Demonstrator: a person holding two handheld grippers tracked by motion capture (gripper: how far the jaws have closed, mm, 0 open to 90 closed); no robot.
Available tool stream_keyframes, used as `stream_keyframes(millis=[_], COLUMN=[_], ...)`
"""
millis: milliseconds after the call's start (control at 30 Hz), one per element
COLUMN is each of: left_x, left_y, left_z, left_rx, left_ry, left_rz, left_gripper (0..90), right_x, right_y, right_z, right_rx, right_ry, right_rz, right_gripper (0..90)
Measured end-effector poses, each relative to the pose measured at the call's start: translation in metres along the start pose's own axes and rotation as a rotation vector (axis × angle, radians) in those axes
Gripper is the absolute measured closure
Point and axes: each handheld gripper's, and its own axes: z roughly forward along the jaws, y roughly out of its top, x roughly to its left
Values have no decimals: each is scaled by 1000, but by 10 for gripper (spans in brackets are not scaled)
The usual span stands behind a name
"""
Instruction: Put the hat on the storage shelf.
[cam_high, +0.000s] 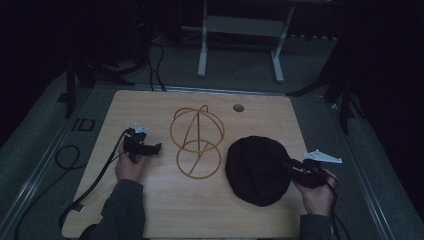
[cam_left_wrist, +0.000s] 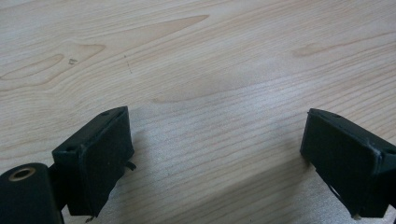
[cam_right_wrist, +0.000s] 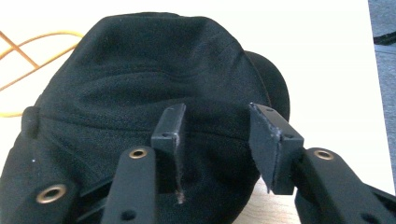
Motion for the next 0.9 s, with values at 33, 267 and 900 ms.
stream_keyframes(millis=[33,267,900], left_x=[0,0,0], left_y=[0,0,0], left_z=[0,0,0], left_rx=[0,0,-2], left_ry=[0,0,0], left_rz=[0,0,-2], left_gripper=[86,87,88], right_x=[0,3,8], right_y=[0,1,14], right_z=[0,2,2], right_rx=[0,40,82], right_ry=[0,0,45], right_rz=[0,-9,-80], right_gripper=[549,537,461])
